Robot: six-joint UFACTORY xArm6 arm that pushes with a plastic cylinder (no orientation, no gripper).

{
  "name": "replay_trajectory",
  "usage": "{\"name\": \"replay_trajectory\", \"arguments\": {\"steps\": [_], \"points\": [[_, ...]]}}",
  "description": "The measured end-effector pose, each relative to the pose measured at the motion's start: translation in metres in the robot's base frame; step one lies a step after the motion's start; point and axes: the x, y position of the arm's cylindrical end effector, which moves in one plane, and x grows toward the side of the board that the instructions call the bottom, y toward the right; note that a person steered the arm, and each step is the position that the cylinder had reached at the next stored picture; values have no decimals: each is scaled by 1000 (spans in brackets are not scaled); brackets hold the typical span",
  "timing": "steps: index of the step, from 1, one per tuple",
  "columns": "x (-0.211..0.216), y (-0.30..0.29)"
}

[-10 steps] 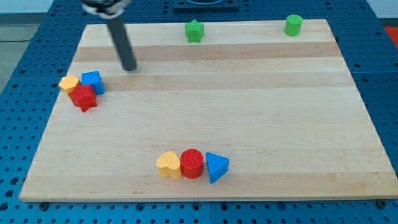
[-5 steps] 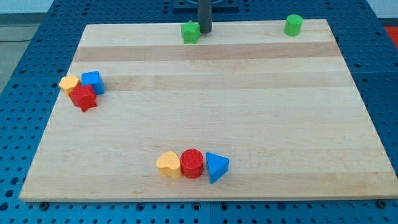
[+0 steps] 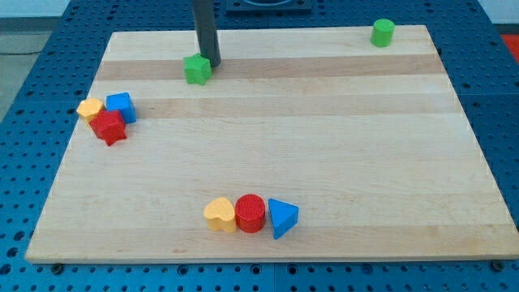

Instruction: Slide the green star to the right of the blue cube

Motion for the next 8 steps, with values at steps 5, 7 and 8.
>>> {"name": "replay_trajectory", "arguments": {"steps": [5,7,8], "points": [[86,-57],[90,49],[86,143]]}}
